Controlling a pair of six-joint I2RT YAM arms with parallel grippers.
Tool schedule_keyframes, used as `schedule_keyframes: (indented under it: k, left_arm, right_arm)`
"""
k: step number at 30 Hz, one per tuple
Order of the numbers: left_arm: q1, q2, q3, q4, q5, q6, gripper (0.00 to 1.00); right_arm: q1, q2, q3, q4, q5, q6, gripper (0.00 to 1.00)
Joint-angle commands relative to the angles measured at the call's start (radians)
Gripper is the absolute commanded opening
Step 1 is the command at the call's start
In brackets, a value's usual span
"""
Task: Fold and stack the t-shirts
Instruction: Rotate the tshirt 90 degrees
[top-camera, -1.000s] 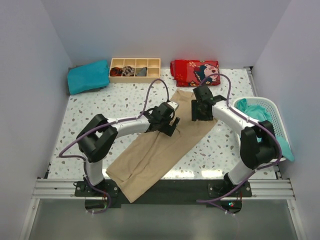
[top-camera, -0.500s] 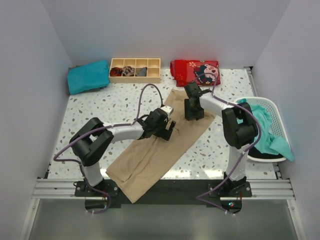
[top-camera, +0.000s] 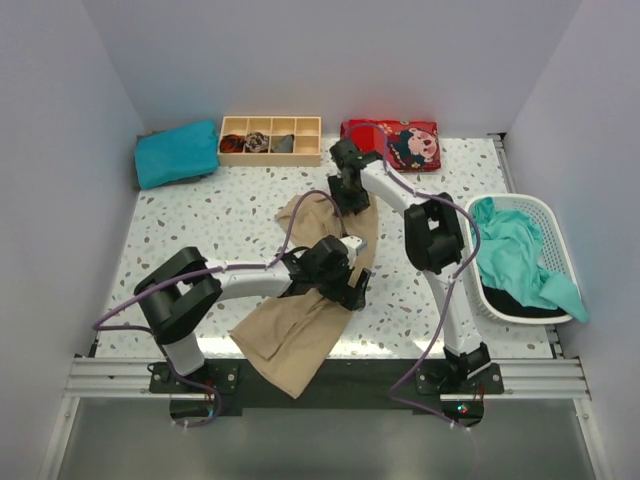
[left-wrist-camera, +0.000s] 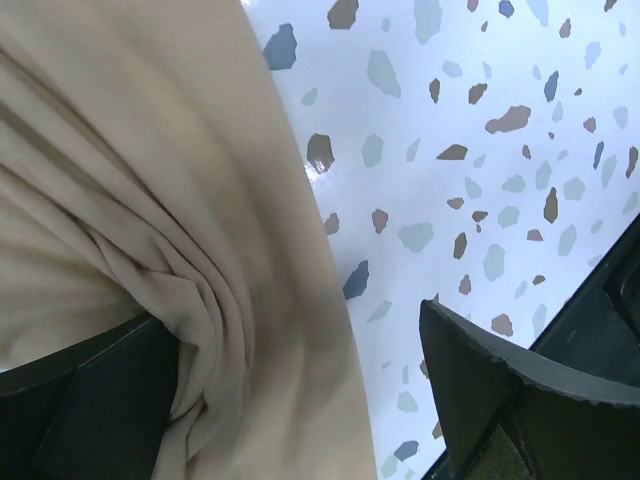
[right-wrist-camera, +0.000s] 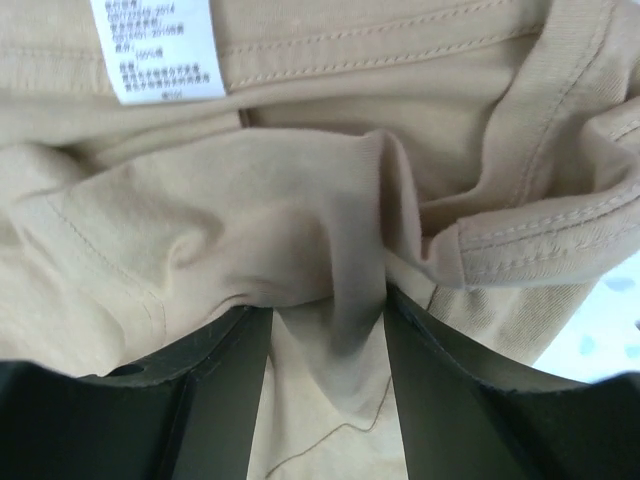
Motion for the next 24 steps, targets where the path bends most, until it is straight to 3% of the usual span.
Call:
schedule_keyframes:
  k: [1,8,12,15,16,19,24]
  left_arm:
    - [-0.022,-0.008,0.033,-0.149,0.154,-0.063,1.0]
    - [-0.021,-0.019,0.125,-0.11,0.261,-0.083,1.0]
    - [0.016,-0.01,0.184,-0.098,0.306,-0.081,1.0]
    - [0.036,-0.027,0.236,-0.22,0.145,-0.032,1.0]
    - [0.041,-0.059,0.241,-0.245,0.022,-0.02,1.0]
    - [0.091,-0.102,0.253,-0.339,-0.172,0.014,1.0]
    - [0.231,-0.195,0.222,-0.385,-0.272,0.066,1.0]
  right_arm:
    - [0.029,0.142,0.156,-0.054,-0.067,-0.048,0.54]
    - [0.03,0.257,0.43,-0.123,-0.073,-0.096,0.57]
    - [0.027,0.288,0.457,-0.117,-0.064,-0.102,0.57]
    - [0.026,0.213,0.325,-0.024,-0.049,-0.102,0.57]
    - [0.021,0.14,0.281,0.007,-0.04,-0.1,0.57]
    - [0.006,0.0,0.129,0.107,-0.038,-0.106,0.57]
    - [-0.013,-0.175,0.004,0.161,-0.012,-0.134,0.58]
